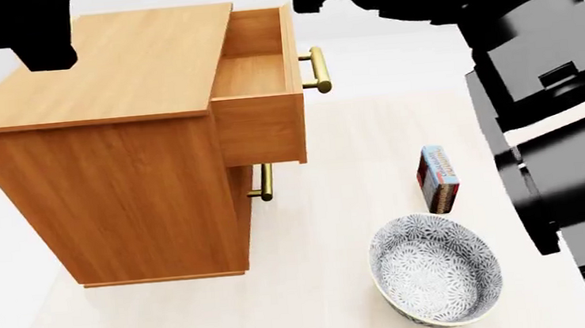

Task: Put the chocolate pudding in the top drawer of the cabinet and close it.

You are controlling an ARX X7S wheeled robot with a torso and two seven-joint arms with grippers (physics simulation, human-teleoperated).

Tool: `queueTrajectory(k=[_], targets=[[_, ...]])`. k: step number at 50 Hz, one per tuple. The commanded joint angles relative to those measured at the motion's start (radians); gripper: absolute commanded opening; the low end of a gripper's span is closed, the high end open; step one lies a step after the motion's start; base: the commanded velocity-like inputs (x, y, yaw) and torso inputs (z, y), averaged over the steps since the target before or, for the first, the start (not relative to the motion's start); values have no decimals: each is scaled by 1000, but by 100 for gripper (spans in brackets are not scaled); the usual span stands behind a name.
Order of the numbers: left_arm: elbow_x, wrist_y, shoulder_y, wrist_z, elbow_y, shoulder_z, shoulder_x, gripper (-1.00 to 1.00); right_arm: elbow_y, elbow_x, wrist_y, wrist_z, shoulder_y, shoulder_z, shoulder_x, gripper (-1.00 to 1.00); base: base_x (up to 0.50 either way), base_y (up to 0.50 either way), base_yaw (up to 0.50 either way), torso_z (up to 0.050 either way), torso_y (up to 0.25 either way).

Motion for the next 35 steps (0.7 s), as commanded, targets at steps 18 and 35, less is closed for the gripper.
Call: queueTrajectory(k=[18,35], targets=[[-21,27,71,34,55,-64,-45,100,-103,997,-150,139,58,-948,-6,100,0,0,0,0,0],[-50,54,118,44,86,-104,-90,100,-165,946,-144,192,20,-934,-6,100,0,0,0,0,0]])
